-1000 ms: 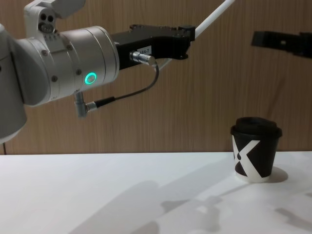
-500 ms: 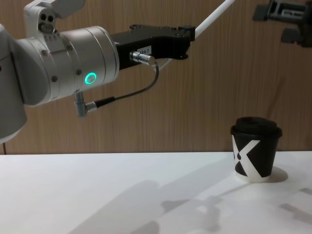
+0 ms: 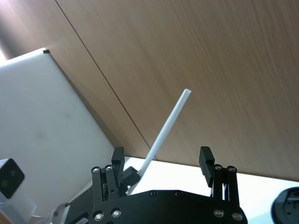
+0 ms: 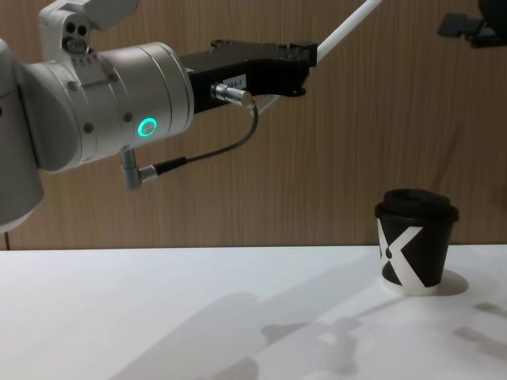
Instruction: Pick up the straw with one hand, pass it to the other hand, and insert it into the cup.
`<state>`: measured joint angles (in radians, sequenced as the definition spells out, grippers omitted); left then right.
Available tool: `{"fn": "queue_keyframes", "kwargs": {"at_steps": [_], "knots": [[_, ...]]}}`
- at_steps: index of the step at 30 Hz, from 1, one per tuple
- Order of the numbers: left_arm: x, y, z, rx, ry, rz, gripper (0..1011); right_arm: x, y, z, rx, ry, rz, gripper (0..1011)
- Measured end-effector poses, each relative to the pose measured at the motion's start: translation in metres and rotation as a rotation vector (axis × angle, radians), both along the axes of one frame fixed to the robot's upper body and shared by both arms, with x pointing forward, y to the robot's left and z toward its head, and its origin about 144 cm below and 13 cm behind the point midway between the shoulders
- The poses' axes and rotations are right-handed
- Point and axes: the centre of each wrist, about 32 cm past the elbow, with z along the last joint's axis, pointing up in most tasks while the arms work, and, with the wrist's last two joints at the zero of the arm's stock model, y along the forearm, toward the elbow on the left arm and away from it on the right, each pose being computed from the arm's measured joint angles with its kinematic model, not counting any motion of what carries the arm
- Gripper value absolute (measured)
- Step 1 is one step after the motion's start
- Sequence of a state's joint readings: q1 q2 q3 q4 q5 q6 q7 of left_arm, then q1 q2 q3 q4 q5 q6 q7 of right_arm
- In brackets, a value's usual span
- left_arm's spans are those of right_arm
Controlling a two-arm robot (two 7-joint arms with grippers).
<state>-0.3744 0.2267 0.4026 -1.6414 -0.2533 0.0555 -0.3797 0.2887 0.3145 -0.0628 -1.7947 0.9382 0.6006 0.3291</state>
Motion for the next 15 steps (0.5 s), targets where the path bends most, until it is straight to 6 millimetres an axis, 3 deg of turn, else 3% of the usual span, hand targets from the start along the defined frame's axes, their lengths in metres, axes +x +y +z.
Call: {"fn": "queue_keyframes", "kwargs": {"at_steps": [15], "knots": [[0.0,0.0,0.0,0.0,0.0,0.0,0,0.003,0.013,0.009,0.045,0.048,0.056,1001]]}}
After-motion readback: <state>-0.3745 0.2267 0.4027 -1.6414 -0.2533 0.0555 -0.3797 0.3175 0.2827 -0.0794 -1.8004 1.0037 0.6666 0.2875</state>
